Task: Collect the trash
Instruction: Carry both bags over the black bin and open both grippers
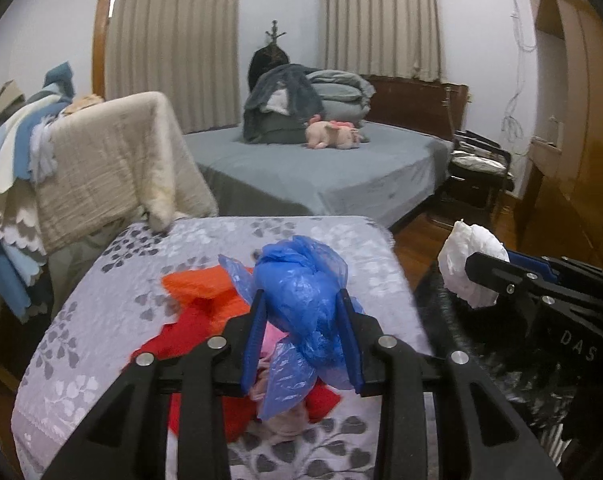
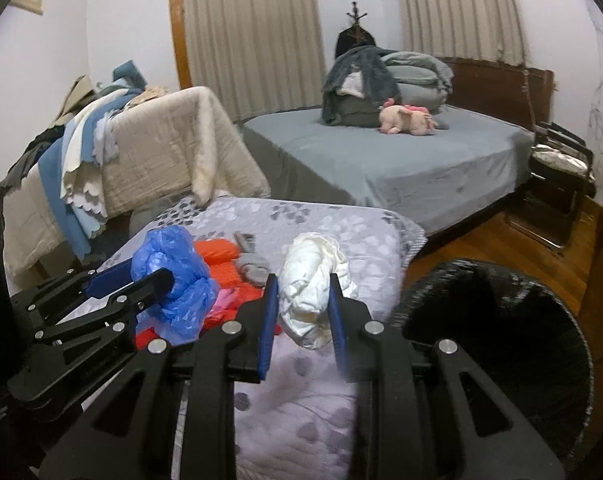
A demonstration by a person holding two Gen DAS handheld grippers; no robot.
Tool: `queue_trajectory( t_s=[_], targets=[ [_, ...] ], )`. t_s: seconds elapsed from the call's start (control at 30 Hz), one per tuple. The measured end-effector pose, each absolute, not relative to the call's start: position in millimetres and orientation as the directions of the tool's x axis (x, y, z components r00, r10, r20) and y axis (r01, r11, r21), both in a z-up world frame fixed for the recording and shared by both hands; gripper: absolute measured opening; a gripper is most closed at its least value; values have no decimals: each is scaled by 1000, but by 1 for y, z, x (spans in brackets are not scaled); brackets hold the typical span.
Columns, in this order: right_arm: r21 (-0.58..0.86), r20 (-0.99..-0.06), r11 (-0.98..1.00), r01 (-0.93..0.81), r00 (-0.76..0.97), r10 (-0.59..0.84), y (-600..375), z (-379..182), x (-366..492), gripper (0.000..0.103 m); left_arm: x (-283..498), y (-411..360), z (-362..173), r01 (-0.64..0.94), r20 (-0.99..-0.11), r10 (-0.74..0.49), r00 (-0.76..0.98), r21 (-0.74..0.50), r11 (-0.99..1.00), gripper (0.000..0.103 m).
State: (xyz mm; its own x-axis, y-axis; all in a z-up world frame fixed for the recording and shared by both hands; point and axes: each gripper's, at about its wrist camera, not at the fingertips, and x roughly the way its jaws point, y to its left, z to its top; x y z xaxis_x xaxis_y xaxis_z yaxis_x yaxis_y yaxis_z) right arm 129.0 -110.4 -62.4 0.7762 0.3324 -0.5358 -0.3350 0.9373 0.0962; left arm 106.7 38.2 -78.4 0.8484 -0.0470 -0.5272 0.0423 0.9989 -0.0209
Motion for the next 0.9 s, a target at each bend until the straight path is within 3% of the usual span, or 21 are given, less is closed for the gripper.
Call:
queue_trajectory(
  t_s=[0.9],
  targets=[
    [42, -559, 999, 27, 829, 1, -287, -75, 92, 24, 140, -133, -75, 375, -533, -346, 772, -56, 925, 34]
  ],
)
